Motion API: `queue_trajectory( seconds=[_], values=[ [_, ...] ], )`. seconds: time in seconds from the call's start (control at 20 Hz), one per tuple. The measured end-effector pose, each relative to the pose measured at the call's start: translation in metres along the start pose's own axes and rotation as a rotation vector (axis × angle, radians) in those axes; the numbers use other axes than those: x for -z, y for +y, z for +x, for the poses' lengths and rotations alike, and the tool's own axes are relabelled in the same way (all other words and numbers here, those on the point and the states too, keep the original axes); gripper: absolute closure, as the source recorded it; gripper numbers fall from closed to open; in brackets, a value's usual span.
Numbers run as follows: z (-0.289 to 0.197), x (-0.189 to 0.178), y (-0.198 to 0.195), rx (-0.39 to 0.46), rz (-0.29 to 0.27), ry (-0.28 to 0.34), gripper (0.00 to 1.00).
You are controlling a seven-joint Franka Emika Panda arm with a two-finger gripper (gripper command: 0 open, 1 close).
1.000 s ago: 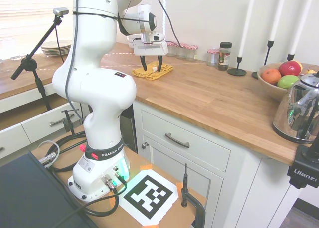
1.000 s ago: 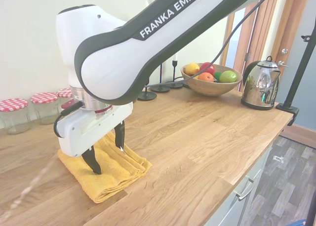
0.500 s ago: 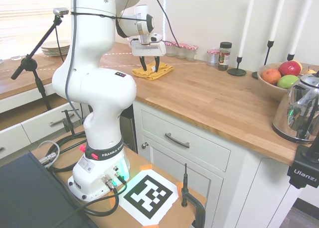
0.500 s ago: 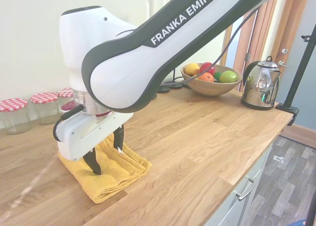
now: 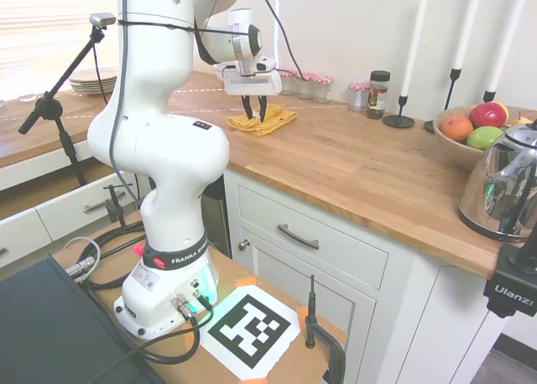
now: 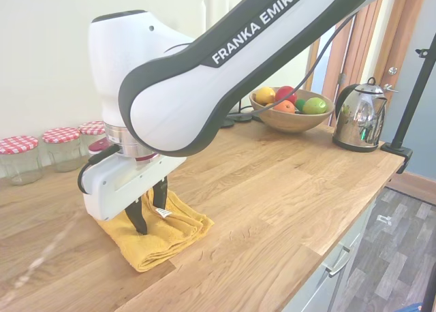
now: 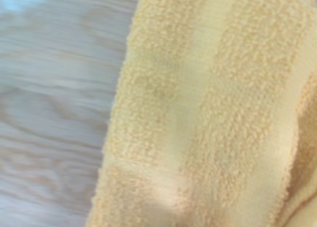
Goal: Wipe the counter
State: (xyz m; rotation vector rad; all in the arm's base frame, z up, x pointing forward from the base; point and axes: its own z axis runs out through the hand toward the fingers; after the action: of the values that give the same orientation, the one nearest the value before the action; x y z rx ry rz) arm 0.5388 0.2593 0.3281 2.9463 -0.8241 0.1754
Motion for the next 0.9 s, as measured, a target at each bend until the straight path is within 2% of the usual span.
queue_trajectory(
  seconds=[0.9],
  values=[
    [0.022,-0.003,0.025,-0.008,-0.015,0.003,1.0]
  ],
)
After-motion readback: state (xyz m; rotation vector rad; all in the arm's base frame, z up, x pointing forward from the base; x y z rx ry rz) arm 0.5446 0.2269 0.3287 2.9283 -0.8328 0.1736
